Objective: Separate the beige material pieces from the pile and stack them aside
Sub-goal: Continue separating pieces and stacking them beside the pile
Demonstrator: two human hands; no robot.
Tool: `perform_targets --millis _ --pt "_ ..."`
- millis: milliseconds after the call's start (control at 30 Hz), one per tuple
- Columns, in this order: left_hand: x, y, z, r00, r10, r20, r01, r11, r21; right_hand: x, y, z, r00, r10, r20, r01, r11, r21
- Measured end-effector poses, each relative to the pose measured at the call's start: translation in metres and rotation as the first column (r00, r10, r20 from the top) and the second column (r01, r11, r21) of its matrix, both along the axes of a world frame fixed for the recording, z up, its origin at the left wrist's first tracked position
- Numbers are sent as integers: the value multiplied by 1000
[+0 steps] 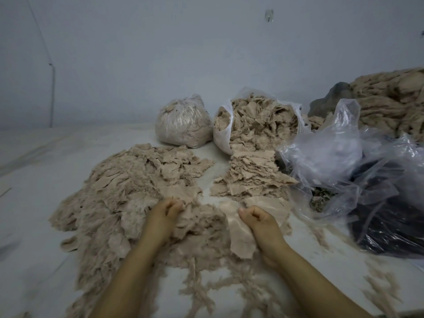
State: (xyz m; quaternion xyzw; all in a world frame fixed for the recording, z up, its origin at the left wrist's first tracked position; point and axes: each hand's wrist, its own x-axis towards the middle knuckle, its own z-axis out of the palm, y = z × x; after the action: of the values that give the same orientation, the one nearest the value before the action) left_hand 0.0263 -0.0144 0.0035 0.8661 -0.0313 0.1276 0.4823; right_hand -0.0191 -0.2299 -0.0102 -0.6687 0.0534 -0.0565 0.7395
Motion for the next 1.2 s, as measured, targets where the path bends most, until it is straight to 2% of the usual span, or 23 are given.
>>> perform_targets --millis 67,133,200,267,367,400,467,533,600,700,833,900,933,1000,1033,1067,1133,1200 --pt "-4 -8 3 984 -150 -92 157 985 74 0 -3 3 999 41 -12 -40 999 32" --pt "-13 -28 7 947 -250 -203 249 968 -31 0 6 4 999 53 2 -53 993 104" --pt "-20 -48 6 915 -335 -224 318 942 -109 -2 16 5 999 37 27 -40 993 115" --pt "-22 -56 4 928 -325 -180 296 940 -171 -3 18 5 997 42 67 -44 999 22" --pt "-23 -53 9 937 -284 -206 203 917 -343 -4 14 7 991 100 86 -94 993 -65" --pt "-21 -51 11 940 -275 -201 208 930 -302 -4 14 7 990 116 78 -113 993 -43" --pt "-19 -49 15 951 -250 -180 244 968 -53 -4 15 7 987 144 75 -147 988 41" --pt "-21 -50 19 951 -258 -170 280 952 124 -5 19 6 986 151 65 -155 986 60" --pt "-23 -51 22 928 -314 -202 340 934 110 -5 21 5 982 184 43 -184 983 -1" --pt "-22 -46 26 926 -314 -210 346 928 140 -4 19 5 972 206 114 -200 978 -61" --pt "-20 -40 29 981 -178 -80 195 884 424 0 15 5 988 90 125 -81 994 -78" --pt "-24 -43 27 996 -56 71 1 797 604 0 19 3 990 48 132 -36 995 -92" --pt "-28 -47 25 985 -10 170 -102 764 637 -1 22 3 989 31 142 -16 994 -109" --pt "-32 -55 22 925 3 379 -228 803 551 -1 26 1 985 7 174 23 985 -170" --pt "-34 -58 20 891 -3 455 -243 842 482 -1 28 -1 983 -2 186 41 978 -203" --pt "-34 -59 20 884 5 468 -209 899 386 -2 28 -2 983 -17 185 60 971 -232" --pt "-28 -58 16 941 45 336 -109 979 174 -4 28 -6 978 -49 201 101 961 -256" --pt "-21 -56 6 968 74 238 -106 986 125 -6 24 -10 969 -76 234 143 948 -284"
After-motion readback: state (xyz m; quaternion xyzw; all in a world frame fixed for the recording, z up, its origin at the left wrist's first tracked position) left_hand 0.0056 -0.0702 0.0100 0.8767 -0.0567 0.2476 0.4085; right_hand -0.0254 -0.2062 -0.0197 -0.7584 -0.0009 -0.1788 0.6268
